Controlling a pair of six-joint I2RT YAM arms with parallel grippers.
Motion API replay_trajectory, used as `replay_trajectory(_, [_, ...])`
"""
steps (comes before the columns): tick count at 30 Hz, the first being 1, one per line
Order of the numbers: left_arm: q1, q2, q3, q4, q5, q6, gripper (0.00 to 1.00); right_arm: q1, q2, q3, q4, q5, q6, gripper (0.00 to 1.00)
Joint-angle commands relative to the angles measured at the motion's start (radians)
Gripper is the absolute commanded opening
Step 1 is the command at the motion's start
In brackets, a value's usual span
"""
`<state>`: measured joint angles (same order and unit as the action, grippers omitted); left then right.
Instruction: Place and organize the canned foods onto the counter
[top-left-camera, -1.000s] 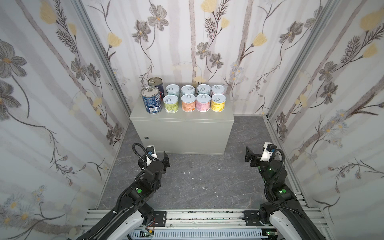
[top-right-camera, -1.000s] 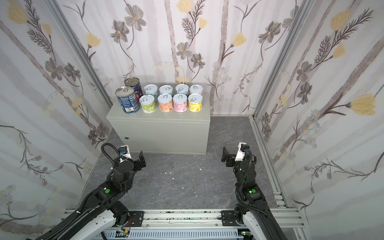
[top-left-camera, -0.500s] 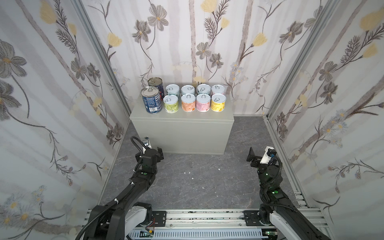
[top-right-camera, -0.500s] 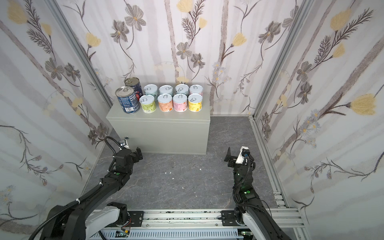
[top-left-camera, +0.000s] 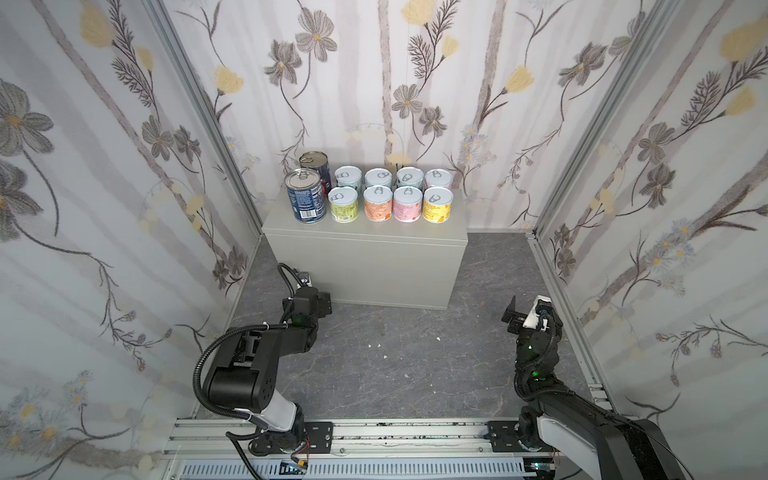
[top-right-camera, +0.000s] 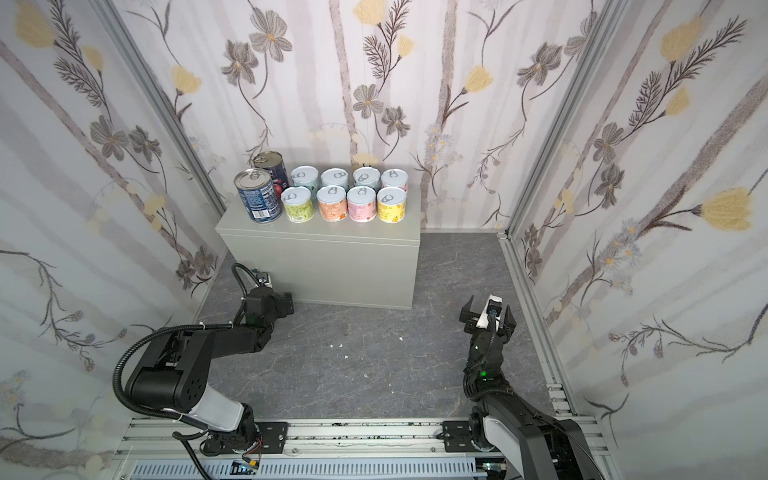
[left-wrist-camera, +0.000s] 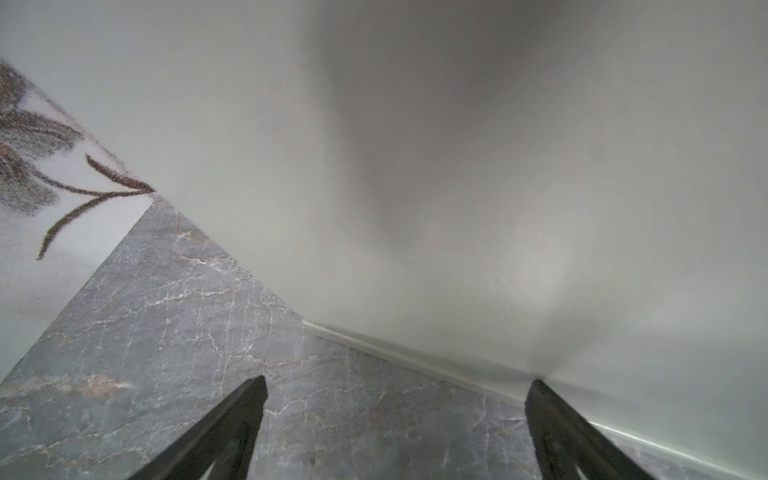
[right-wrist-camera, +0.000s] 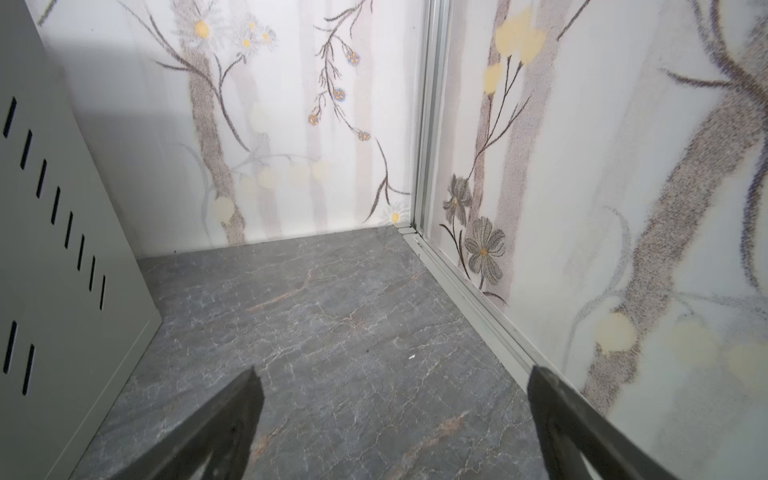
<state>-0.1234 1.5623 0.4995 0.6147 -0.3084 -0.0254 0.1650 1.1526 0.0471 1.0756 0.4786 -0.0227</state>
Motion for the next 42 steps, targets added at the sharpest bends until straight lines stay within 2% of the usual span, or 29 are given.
replay_trajectory(1, [0.006,-0.001,-0.006,0.216,-0.008,0.007,1.0,-0.007,0.032,0.014,0.132,-0.014,-0.005,1.0])
replay_trajectory(6, [0.035,-0.011,-0.038,0.291,0.003,-0.015,1.0,-0.013,0.116,0.014,0.264,-0.029,0.005,1.0])
replay_trajectory(9, [0.036,-0.009,-0.094,0.405,0.007,-0.026,1.0,-0.025,0.177,0.003,0.348,-0.046,0.031,1.0])
replay_trajectory(14, [0.036,-0.024,-0.186,0.556,0.007,-0.028,1.0,-0.039,0.326,-0.071,0.662,-0.096,0.028,1.0])
replay_trajectory(19, [0.03,-0.03,-0.26,0.686,0.001,-0.024,1.0,-0.041,0.362,-0.084,0.693,-0.162,0.014,1.0])
replay_trajectory(21, [0.025,-0.021,-0.281,0.729,0.0,-0.019,1.0,-0.038,0.416,-0.09,0.771,-0.175,0.001,1.0])
replay_trajectory(26, [-0.011,0.03,-0.345,0.898,-0.045,0.016,1.0,-0.03,0.389,-0.115,0.77,-0.222,-0.025,1.0])
replay_trajectory(31, [-0.033,0.058,-0.38,1.015,-0.083,0.039,1.0,0.035,0.401,-0.112,0.769,-0.222,-0.111,1.0])
replay_trajectory(37, [-0.032,0.063,-0.364,0.999,-0.08,0.044,1.0,0.022,0.416,-0.093,0.767,-0.225,-0.099,1.0])
replay_trajectory(39, [-0.017,0.051,-0.329,0.912,-0.062,0.027,1.0,0.006,0.426,-0.073,0.76,-0.224,-0.081,1.0])
replay_trajectory(42, [0.035,0.035,-0.279,0.788,0.021,-0.015,1.0,-0.017,0.379,-0.016,0.593,-0.229,-0.047,1.0])
